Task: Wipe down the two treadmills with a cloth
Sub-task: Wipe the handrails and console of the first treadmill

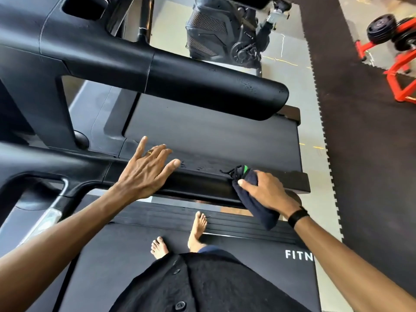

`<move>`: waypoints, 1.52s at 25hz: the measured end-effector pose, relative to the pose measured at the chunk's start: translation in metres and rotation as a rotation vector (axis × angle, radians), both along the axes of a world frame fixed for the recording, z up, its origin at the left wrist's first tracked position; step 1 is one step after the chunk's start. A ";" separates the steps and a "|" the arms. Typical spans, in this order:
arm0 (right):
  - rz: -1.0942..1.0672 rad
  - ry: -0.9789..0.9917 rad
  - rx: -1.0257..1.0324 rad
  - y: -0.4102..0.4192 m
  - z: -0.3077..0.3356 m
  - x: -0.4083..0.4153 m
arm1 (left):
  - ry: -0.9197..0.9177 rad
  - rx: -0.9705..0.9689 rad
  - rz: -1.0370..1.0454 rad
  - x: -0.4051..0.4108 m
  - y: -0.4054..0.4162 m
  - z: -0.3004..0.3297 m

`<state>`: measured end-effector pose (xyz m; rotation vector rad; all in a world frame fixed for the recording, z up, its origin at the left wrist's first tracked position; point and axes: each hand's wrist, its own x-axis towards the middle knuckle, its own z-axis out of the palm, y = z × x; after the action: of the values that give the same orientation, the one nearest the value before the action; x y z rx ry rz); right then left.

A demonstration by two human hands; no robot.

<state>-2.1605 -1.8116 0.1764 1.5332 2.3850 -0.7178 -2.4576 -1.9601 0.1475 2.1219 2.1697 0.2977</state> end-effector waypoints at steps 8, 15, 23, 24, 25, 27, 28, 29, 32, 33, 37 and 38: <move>0.077 0.037 -0.111 -0.021 0.003 -0.093 | -0.170 -0.112 -0.031 0.055 0.037 0.009; -0.317 -0.014 -0.238 0.048 -0.002 0.034 | -0.148 -0.158 -0.076 0.067 0.047 0.016; -0.488 0.158 0.111 0.004 -0.005 0.072 | -0.247 -0.055 0.078 0.047 0.018 0.014; -0.449 0.200 0.209 -0.009 -0.006 0.070 | -0.264 -0.043 0.096 0.047 0.016 0.015; -0.400 0.247 0.308 -0.020 -0.007 0.069 | -0.282 -0.037 0.107 0.047 0.014 0.015; -0.251 0.271 0.495 -0.032 -0.011 0.067 | -0.312 -0.031 0.123 0.048 0.011 0.014; -0.176 0.277 0.554 -0.038 -0.012 0.064 | -0.321 -0.026 0.132 0.050 0.010 0.015; -0.105 0.287 0.584 -0.042 -0.014 0.058 | -0.329 -0.018 0.143 0.052 0.010 0.015; 0.080 0.286 0.548 -0.057 -0.013 0.017 | -0.353 0.020 0.190 0.061 0.007 0.022; 0.151 0.278 0.534 -0.061 -0.013 -0.001 | -0.358 0.047 0.212 0.064 0.005 0.024; 0.424 0.226 0.407 -0.064 -0.010 -0.069 | -0.402 0.148 0.351 0.075 -0.007 0.030; 0.493 0.244 0.378 -0.063 -0.010 -0.078 | -0.418 0.171 0.390 0.078 -0.008 0.030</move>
<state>-2.2388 -1.8745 0.1668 0.9212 3.0488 -0.3726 -2.3798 -1.9681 0.1776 1.5006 2.3332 0.8942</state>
